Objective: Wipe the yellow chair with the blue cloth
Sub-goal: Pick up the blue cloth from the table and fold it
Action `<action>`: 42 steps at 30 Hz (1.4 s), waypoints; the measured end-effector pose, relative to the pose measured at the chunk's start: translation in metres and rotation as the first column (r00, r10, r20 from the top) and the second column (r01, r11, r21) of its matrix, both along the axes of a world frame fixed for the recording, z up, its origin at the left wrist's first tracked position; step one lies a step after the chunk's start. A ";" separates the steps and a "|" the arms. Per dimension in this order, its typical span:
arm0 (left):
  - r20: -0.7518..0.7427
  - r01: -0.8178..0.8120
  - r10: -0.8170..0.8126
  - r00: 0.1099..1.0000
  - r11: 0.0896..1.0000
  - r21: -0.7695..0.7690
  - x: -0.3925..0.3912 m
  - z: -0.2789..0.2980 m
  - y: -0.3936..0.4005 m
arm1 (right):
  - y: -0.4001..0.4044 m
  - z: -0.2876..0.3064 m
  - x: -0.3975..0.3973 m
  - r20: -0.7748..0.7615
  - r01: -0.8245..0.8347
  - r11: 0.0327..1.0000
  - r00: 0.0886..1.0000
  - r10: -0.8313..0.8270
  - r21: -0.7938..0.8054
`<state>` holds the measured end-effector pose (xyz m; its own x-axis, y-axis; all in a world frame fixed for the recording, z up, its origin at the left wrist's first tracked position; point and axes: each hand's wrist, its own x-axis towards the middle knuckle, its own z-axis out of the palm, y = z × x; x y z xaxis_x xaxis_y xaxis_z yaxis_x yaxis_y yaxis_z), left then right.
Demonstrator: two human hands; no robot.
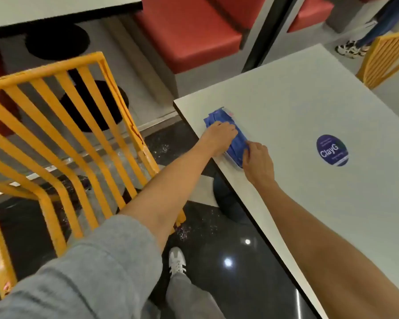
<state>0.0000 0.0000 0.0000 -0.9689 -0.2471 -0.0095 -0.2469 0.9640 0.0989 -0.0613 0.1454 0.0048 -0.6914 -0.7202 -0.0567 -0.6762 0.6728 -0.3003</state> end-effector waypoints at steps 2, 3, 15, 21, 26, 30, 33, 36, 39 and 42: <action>0.024 -0.034 0.033 0.999 0.999 0.042 -0.007 0.000 -0.005 | -0.004 -0.003 -0.006 0.007 0.046 0.999 0.999 -0.046 0.010; 0.013 -0.046 0.046 0.999 0.997 0.066 -0.008 -0.001 -0.006 | -0.005 -0.006 -0.008 -0.004 0.046 0.999 0.999 -0.046 0.023; -0.034 -0.001 0.005 0.999 0.993 0.118 -0.026 -0.003 -0.020 | -0.024 -0.008 -0.018 0.017 0.090 0.994 0.996 -0.091 0.054; -0.030 0.078 -0.076 0.997 0.995 0.069 -0.025 -0.004 -0.022 | -0.026 -0.011 -0.017 0.041 0.098 0.995 0.994 -0.098 0.023; -0.036 0.065 -0.063 0.997 0.997 0.041 -0.025 -0.004 -0.022 | -0.026 -0.009 -0.017 0.069 0.119 0.993 0.990 -0.121 0.025; -0.023 0.090 -0.092 0.995 0.992 -0.089 -0.025 -0.001 -0.024 | -0.024 -0.008 -0.018 0.041 0.133 0.991 0.990 -0.133 -0.006; -0.014 0.144 -0.149 0.989 0.975 -0.172 -0.021 0.003 -0.032 | -0.021 -0.002 -0.016 0.071 0.137 0.988 0.989 -0.131 -0.076; -0.045 0.161 -0.173 0.984 0.967 -0.195 -0.017 0.010 -0.038 | -0.018 0.009 -0.012 0.182 0.178 0.965 0.973 -0.143 -0.194; -0.187 0.117 -0.134 0.973 0.988 -0.096 -0.008 0.024 -0.043 | -0.012 0.031 -0.011 0.272 0.222 0.912 0.954 -0.129 -0.346; -0.426 0.086 -0.010 0.905 0.983 0.161 0.010 0.038 -0.047 | -0.010 0.057 -0.013 0.331 0.264 0.822 0.939 -0.098 -0.504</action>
<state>0.0101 -0.0475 0.0377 -0.9020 -0.2317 0.3642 -0.0990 0.9323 0.3479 -0.0743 0.1357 0.0616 -0.8264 -0.5560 0.0891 -0.3902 0.4515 -0.8024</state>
